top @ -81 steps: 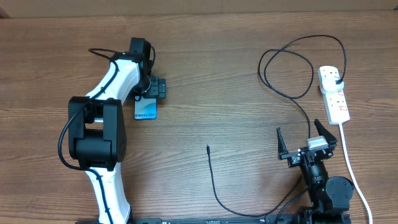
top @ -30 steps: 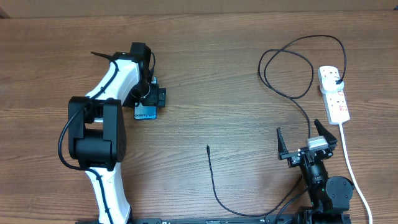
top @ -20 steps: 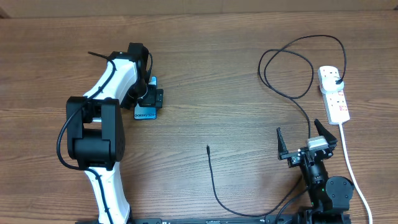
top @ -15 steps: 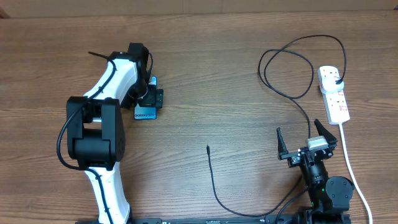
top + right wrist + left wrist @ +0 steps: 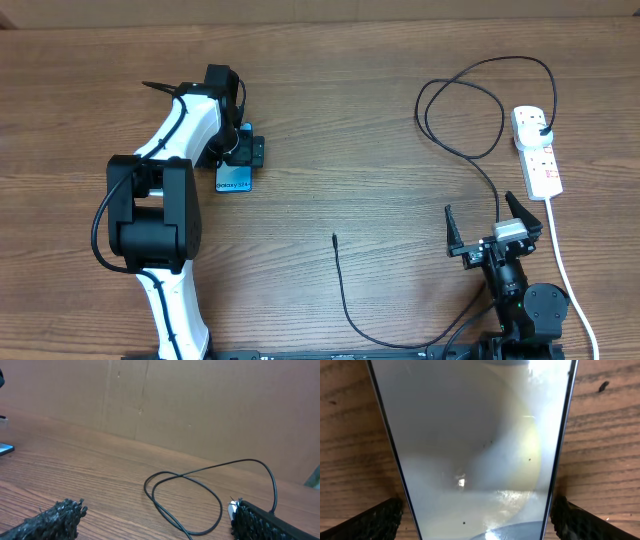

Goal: Plug charger to phone and switch on socket

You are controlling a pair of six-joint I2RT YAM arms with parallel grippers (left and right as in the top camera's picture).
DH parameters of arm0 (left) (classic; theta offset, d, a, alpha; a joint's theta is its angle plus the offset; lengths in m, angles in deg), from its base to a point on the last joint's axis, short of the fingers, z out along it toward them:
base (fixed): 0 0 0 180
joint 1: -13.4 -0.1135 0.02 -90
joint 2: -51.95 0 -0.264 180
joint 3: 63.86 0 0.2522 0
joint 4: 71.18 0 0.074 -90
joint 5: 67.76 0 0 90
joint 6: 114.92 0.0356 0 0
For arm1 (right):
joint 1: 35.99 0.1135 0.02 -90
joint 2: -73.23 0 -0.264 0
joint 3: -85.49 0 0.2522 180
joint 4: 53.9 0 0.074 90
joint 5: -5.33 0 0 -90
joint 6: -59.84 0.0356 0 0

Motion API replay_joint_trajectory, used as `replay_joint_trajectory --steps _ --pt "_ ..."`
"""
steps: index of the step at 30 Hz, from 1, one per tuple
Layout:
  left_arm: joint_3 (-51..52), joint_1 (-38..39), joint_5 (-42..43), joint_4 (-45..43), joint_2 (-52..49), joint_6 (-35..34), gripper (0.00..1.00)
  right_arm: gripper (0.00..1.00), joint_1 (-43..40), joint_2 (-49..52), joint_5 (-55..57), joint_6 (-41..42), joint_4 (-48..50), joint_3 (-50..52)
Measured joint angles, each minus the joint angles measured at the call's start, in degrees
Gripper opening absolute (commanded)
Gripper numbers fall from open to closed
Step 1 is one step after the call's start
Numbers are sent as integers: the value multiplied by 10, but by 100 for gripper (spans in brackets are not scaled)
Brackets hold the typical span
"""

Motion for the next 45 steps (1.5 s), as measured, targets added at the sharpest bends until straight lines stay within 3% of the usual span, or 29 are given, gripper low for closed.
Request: replay_joint_trajectory --steps 24,45 --pt "-94 0 3 24 -60 0 100 100 0 0 0 0 0 0" --pt "-98 0 6 72 -62 37 100 100 0 0 0 0 0 0"
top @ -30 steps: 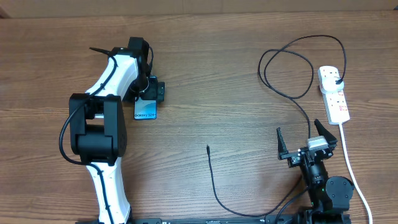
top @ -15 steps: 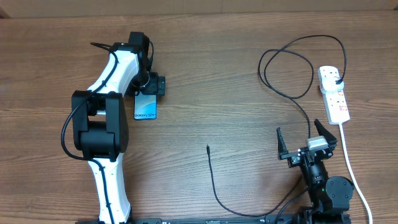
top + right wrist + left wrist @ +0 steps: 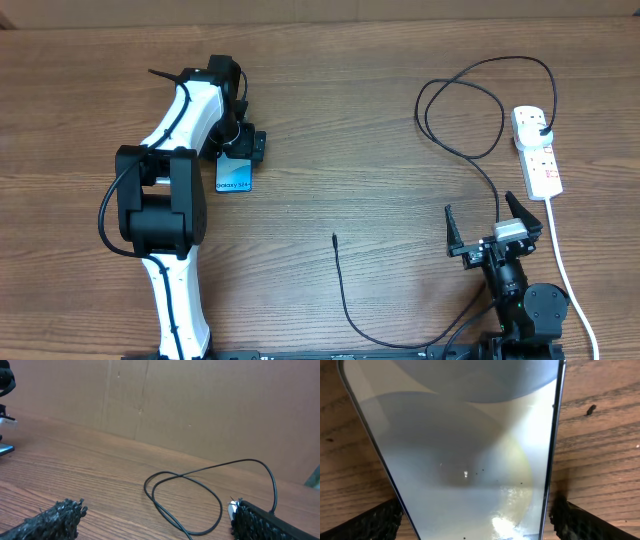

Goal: Plug charger to phone and switch on socket

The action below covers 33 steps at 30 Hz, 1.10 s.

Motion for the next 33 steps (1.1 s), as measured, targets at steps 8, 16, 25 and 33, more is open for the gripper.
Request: replay_joint_trajectory --steps 8,16,25,33 --pt "0 0 0 -8 0 2 100 100 0 0 0 0 0 0" --pt "0 0 0 -17 0 -24 100 100 0 0 0 0 0 0" --pt "0 0 -1 -27 0 -71 100 100 0 0 0 0 0 0" --pt "0 8 -5 -44 0 -72 100 100 0 0 0 0 0 0"
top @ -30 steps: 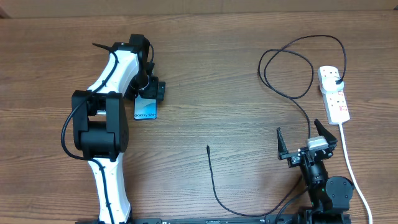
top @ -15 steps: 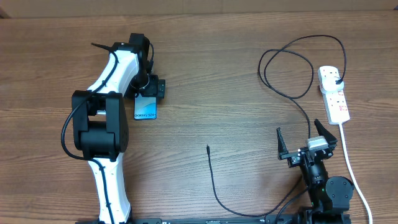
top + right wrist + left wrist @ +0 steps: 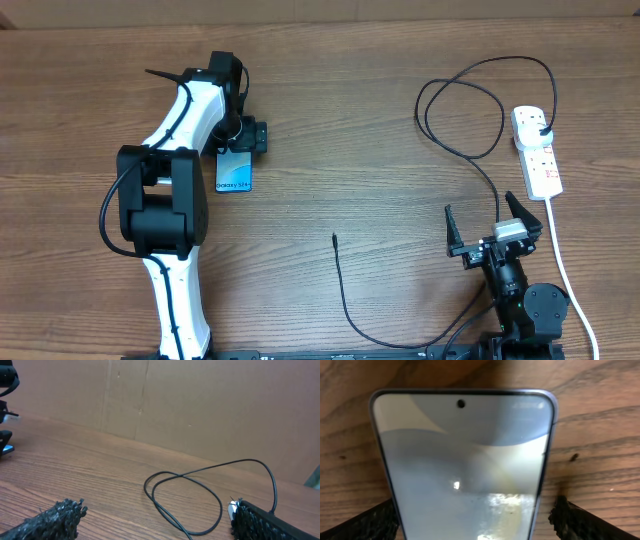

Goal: Plug charger to phone and switch on socket

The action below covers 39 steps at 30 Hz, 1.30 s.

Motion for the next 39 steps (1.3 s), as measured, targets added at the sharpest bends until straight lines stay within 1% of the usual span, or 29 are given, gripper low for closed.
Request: replay_joint_trajectory --steps 12,25,31,36,39 --pt "0 5 -1 -5 0 0 100 100 0 0 0 0 0 0" --pt "0 5 0 12 0 46 100 100 0 0 0 0 0 0" --pt "0 5 0 12 0 50 100 100 0 0 0 0 0 0" --pt "0 5 0 14 0 51 94 100 0 0 0 0 0 0" --pt "0 5 0 15 0 52 93 100 0 0 0 0 0 0"
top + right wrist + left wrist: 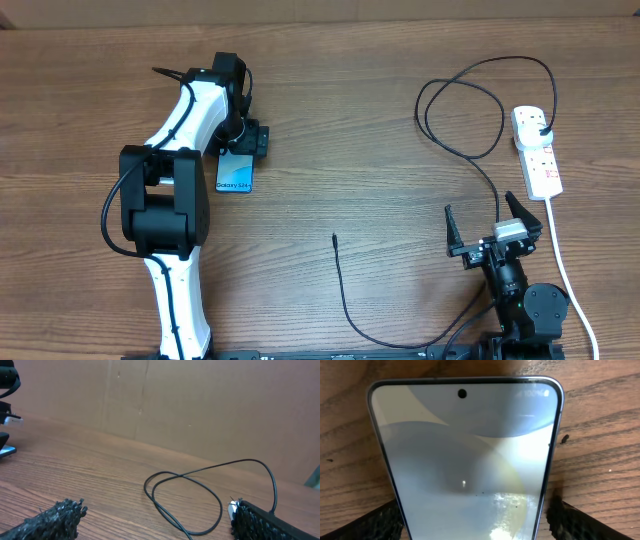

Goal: Plug charger to phone and switch on socket

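The blue phone [234, 173] lies screen-up on the wooden table at the left. My left gripper [243, 140] hangs low over the phone's far end. In the left wrist view the screen [465, 455] fills the frame, its camera-hole end visible. My left gripper [475, 510] is open, one finger on each long side of the phone. The black charger cable's free plug [334, 238] lies mid-table. The cable loops [470, 110] run to the white socket strip [536, 150] at the right. My right gripper [492, 233] [157, 512] stands open and holds nothing.
The cable runs on from the free plug toward the table's front edge [345, 300] and past the right arm's base. A loop of it [182, 495] lies ahead of the right fingers. A cardboard wall [200, 405] backs the table.
In the left wrist view the phone looks slightly larger and its camera-hole end sits a little higher in the frame. The left gripper has shifted only slightly. The right arm and cable are unchanged.
At first the left gripper stood open astride the phone's middle and only screen showed. Then a corner of the phone appeared. After that the whole camera-hole end was in view, with the gripper farther back on the table. The phone lies about where it was. The right arm stayed still.
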You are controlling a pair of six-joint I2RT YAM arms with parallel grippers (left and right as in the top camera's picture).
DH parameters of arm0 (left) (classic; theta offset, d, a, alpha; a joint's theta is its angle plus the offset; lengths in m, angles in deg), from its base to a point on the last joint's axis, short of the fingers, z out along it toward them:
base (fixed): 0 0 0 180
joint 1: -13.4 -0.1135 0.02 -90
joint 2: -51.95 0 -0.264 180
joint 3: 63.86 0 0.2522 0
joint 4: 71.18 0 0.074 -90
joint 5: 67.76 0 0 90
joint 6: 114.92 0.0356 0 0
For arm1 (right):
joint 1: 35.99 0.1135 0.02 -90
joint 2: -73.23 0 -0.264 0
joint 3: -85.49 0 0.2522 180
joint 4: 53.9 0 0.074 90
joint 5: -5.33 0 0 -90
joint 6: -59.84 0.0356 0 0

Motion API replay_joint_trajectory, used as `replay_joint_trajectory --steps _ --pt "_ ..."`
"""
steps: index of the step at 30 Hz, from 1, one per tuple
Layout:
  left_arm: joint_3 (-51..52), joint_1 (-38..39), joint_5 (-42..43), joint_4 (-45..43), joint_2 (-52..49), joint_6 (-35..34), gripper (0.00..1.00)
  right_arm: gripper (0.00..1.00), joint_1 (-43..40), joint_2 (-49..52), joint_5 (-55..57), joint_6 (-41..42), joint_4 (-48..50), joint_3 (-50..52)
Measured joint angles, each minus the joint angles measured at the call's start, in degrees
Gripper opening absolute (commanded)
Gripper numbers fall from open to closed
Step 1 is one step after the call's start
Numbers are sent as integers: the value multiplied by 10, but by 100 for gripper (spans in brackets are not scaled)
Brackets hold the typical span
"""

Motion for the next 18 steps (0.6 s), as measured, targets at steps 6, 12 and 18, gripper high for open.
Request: replay_joint_trajectory --steps 6,12,18 --pt "0 0 0 0 0 0 95 100 0 0 0 0 0 0" --pt "0 0 0 1 0 8 97 100 0 0 0 0 0 0" --pt "0 0 0 2 0 11 95 100 0 0 0 0 0 0"
